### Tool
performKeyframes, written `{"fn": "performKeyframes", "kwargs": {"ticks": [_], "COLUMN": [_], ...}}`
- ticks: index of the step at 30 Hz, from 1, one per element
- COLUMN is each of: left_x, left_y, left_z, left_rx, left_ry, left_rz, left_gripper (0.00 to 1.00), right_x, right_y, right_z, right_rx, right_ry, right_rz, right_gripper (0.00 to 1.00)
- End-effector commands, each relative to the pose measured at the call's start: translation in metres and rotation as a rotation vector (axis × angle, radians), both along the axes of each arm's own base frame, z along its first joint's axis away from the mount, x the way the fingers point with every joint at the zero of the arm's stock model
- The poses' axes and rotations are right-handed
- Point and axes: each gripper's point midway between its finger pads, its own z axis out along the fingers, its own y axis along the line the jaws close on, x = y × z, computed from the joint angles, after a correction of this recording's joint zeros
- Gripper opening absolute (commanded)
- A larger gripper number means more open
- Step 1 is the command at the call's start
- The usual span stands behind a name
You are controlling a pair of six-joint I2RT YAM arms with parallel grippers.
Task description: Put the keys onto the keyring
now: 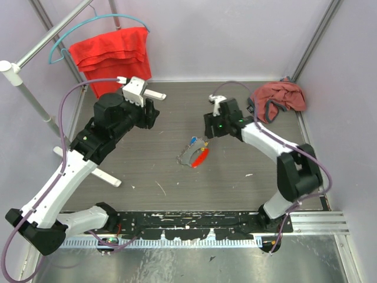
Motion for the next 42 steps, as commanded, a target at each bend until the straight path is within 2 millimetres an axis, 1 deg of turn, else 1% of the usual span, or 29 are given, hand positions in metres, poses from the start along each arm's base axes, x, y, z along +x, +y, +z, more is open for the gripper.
{"fn": "performKeyframes", "kwargs": {"ticks": [1,3,5,6,8,9,10,11,12,15,18,19,22,24,26,29,32,35,36,38,42], "left_x": [0.008,0.015,0.022,0.025,0.031,0.032,0.035,0.034,0.033,0.022,0.007,0.000,-0.019,-0.032,-0.042,-0.052,-0.059,-0.060,-0.064,-0.063,-0.058], "left_y": [0.014,0.019,0.026,0.031,0.043,0.050,0.061,0.067,0.073,0.086,0.096,0.098,0.100,0.099,0.099,0.102,0.098,0.094,0.095,0.096,0.099], "left_z": [-0.018,-0.027,-0.038,-0.042,-0.051,-0.054,-0.057,-0.059,-0.058,-0.056,-0.056,-0.058,-0.063,-0.067,-0.065,-0.072,-0.090,-0.104,-0.112,-0.121,-0.130], "left_rx": [-0.009,-0.017,-0.038,-0.056,-0.090,-0.115,-0.133,-0.140,-0.136,-0.108,-0.070,-0.043,0.029,0.025,-0.005,-0.026,-0.031,-0.036,-0.024,-0.018,-0.025], "left_ry": [0.065,0.105,0.149,0.170,0.211,0.231,0.245,0.253,0.249,0.238,0.228,0.229,0.241,0.251,0.233,0.262,0.347,0.438,0.479,0.518,0.551], "left_rz": [0.071,0.100,0.133,0.149,0.190,0.212,0.244,0.264,0.283,0.320,0.331,0.321,0.280,0.254,0.242,0.258,0.257,0.266,0.274,0.299,0.359], "left_gripper": [0.60,0.61,0.63,0.65,0.70,0.75,0.84,0.93,1.00,0.98,0.98,0.98,0.98,0.98,0.98,0.98,0.98,0.98,0.98,0.98,0.98], "right_x": [0.019,0.020,0.014,0.011,0.002,-0.003,-0.009,-0.016,-0.023,-0.047,-0.073,-0.081,-0.101,-0.114,-0.125,-0.137,-0.143,-0.146,-0.147,-0.148,-0.152], "right_y": [-0.027,-0.054,-0.076,-0.085,-0.102,-0.109,-0.115,-0.121,-0.126,-0.145,-0.164,-0.168,-0.178,-0.182,-0.185,-0.188,-0.187,-0.187,-0.188,-0.188,-0.190], "right_z": [0.089,0.106,0.122,0.132,0.150,0.160,0.170,0.182,0.192,0.222,0.247,0.251,0.260,0.260,0.260,0.256,0.252,0.249,0.249,0.248,0.250], "right_rx": [0.263,0.287,0.299,0.308,0.322,0.329,0.334,0.335,0.331,0.290,0.233,0.215,0.183,0.182,0.189,0.205,0.223,0.233,0.234,0.236,0.240], "right_ry": [-0.206,-0.238,-0.283,-0.307,-0.356,-0.384,-0.413,-0.453,-0.491,-0.589,-0.661,-0.672,-0.697,-0.705,-0.714,-0.715,-0.711,-0.711,-0.713,-0.715,-0.726], "right_rz": [-0.183,-0.278,-0.325,-0.352,-0.406,-0.420,-0.434,-0.446,-0.452,-0.483,-0.522,-0.525,-0.535,-0.543,-0.559,-0.573,-0.574,-0.578,-0.580,-0.580,-0.590], "right_gripper": [0.70,0.72,0.76,0.81,0.94,0.99,1.00,1.00,1.00,1.00,1.00,1.00,1.00,1.00,1.00,1.00,1.00,1.00,1.00,1.00,1.00]}}
